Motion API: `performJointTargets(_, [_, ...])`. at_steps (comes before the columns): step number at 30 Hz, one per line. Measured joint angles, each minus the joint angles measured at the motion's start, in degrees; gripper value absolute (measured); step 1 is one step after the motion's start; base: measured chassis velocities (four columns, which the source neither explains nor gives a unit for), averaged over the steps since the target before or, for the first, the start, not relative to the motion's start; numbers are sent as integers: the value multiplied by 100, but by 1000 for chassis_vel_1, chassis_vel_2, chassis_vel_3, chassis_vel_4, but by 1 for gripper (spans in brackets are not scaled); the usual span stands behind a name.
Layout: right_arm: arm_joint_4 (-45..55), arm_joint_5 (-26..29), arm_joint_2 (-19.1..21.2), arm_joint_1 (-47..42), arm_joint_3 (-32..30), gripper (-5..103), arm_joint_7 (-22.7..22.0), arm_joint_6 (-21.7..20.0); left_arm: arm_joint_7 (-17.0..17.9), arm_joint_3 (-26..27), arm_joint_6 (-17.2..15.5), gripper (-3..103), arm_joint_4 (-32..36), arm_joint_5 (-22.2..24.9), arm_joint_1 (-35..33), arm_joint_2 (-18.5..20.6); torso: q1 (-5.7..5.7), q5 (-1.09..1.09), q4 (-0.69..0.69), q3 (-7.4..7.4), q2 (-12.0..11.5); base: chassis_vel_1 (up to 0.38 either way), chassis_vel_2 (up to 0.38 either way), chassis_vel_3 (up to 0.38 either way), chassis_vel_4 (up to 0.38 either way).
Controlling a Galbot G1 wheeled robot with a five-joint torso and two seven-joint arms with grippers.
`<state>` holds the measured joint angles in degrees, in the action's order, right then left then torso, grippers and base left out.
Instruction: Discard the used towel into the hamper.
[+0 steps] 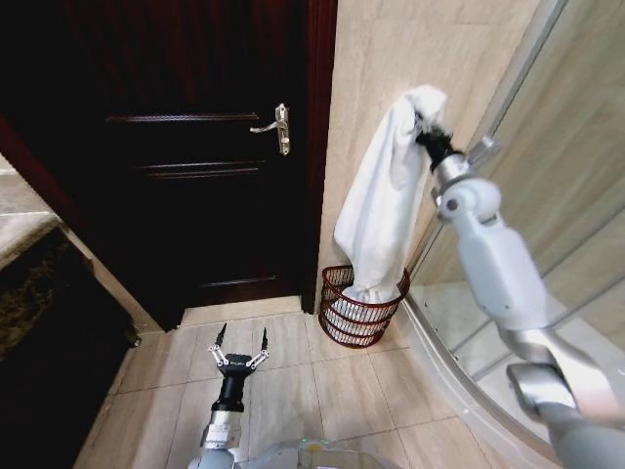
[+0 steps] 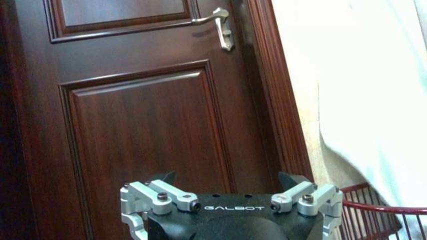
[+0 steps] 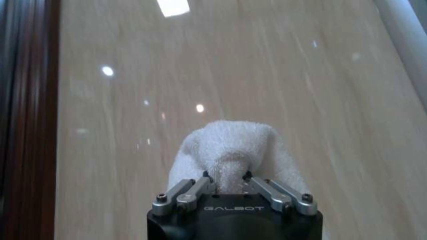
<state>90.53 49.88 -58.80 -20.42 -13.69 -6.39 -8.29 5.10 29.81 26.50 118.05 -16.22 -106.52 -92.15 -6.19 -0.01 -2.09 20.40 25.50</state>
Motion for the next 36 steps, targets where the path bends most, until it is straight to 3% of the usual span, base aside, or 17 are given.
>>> performJointTargets(6, [105,-63,-147,-825,-194,16,51,18,11,10,-13,100,-48,53,44,1,-3,2,0,4,5,0,0,0,0])
performJointTargets(9, [50,-430,-338,-1468,-375,16,217,193,7,19,-86,100,-42,123,79,2,-5,-1,0,7,11,0,0,0,0])
performJointTargets(25, [-882,-1428,-1134,-2892,-677,16,715,801,-8,26,-166,100,-125,458,222,2,-9,1,0,14,22,0,0,0,0])
performJointTargets(31, [-1396,-1550,-1275,-3039,-777,16,772,755,-14,38,-171,100,-180,549,235,2,-9,1,0,15,24,0,0,0,0])
performJointTargets(36, [-1521,-1551,-1315,-3140,-854,16,619,123,-15,50,-171,100,-196,624,254,2,-10,1,0,16,26,0,0,0,0])
